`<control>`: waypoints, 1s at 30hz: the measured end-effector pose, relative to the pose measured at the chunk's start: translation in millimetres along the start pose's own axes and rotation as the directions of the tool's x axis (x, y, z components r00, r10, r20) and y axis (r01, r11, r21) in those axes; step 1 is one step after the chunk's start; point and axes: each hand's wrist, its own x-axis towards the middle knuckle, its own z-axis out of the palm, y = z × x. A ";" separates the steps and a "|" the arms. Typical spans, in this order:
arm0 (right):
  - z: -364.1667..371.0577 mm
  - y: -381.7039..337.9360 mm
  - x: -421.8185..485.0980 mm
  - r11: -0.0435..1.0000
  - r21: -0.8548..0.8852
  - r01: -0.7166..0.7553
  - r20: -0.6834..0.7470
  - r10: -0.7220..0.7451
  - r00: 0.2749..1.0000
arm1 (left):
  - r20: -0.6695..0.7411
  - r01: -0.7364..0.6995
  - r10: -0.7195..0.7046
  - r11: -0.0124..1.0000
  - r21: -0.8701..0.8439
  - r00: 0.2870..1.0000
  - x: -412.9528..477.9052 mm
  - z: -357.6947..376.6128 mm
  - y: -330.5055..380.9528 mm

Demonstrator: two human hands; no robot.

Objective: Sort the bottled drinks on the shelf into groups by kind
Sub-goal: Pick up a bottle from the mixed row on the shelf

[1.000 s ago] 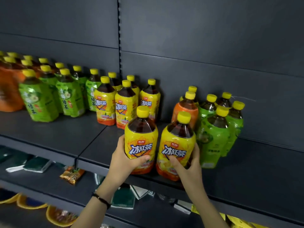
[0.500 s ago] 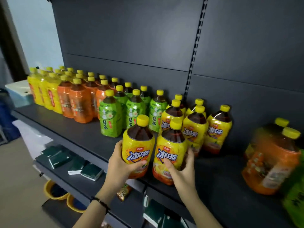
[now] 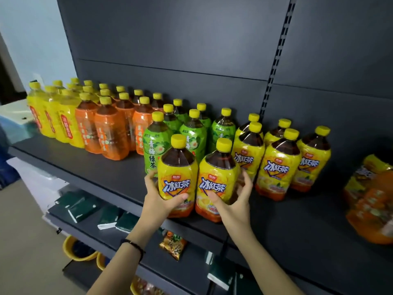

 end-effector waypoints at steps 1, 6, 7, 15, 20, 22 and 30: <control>-2.4 2.3 -0.5 1.000 -0.008 0.005 -0.024 -0.005 1.000 | 0.030 0.010 -0.010 1.000 -0.010 1.000 3.3 -0.6 -0.5; -19.5 5.1 -3.9 0.992 -0.123 0.012 -0.146 -0.030 0.989 | 0.181 0.044 -0.040 0.999 -0.020 0.983 15.2 10.2 4.0; -23.5 5.8 -4.0 0.989 -0.146 0.021 -0.183 -0.048 0.982 | 0.205 0.047 -0.040 0.998 -0.030 0.978 17.9 14.7 3.7; -67.8 12.2 10.9 0.990 -0.139 0.036 -0.332 -0.081 0.940 | 0.313 0.048 -0.038 0.999 -0.025 0.949 34.1 74.1 4.2; -84.9 14.1 19.4 0.979 -0.204 0.025 -0.245 -0.075 0.967 | 0.337 0.050 -0.037 0.998 -0.031 0.941 35.1 109.4 11.1; -88.7 14.2 19.1 0.973 -0.230 0.028 -0.240 -0.085 0.967 | 0.406 0.077 -0.045 0.995 -0.063 0.913 33.6 113.3 12.1; -88.6 15.2 15.0 0.988 -0.150 0.031 -0.301 -0.076 0.951 | 0.520 0.040 0.003 0.997 -0.073 0.854 35.8 106.4 8.8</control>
